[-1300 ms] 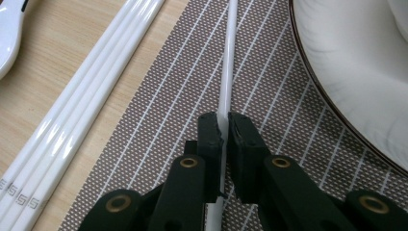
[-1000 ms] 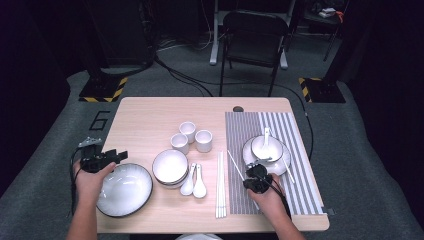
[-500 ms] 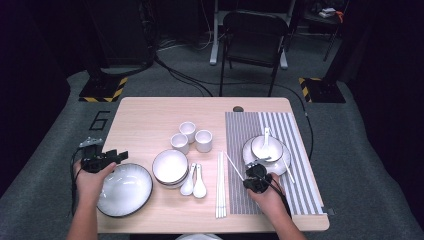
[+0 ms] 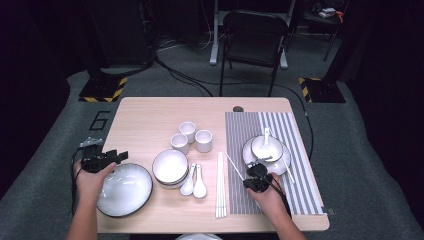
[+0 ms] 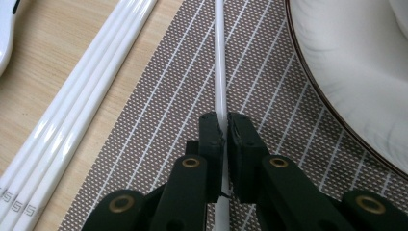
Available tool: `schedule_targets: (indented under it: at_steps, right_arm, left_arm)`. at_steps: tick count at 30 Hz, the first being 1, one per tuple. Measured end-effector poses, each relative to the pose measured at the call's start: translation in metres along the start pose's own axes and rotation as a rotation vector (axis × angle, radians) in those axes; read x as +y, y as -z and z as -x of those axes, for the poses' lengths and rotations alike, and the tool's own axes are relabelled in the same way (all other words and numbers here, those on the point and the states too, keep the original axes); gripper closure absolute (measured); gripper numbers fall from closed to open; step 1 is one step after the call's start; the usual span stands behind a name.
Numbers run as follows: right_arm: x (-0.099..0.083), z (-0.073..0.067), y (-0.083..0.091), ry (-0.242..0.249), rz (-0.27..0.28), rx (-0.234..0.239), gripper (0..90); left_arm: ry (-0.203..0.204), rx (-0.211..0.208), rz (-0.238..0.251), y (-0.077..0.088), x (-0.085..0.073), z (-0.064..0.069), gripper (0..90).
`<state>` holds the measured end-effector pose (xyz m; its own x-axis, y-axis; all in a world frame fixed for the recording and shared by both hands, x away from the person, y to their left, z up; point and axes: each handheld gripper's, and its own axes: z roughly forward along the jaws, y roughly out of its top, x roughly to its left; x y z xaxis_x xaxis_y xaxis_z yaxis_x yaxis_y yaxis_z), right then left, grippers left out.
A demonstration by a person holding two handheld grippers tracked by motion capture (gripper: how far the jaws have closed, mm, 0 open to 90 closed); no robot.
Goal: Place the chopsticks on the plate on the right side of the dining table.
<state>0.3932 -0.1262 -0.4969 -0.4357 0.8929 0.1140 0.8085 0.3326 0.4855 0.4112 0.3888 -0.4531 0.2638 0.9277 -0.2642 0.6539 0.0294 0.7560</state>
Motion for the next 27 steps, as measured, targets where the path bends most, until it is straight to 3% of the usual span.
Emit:
schedule_targets:
  at_steps: [11, 12, 27]
  right_arm:
    - [0.0, 0.003, 0.0, -0.028, 0.004, 0.02, 85.4]
    - [0.0, 0.002, 0.0, -0.047, 0.0, 0.024, 85.4]
    - [0.001, 0.005, 0.01, -0.037, 0.047, 0.029, 85.5]
  left_arm:
    - [0.0, 0.0, 0.0, 0.0, 0.0, 0.0, 43.3]
    - [0.0, 0.0, 0.0, 0.0, 0.0, 0.0, 43.4]
    - [0.007, 0.004, 0.001, 0.001, 0.0, 0.0, 43.4]
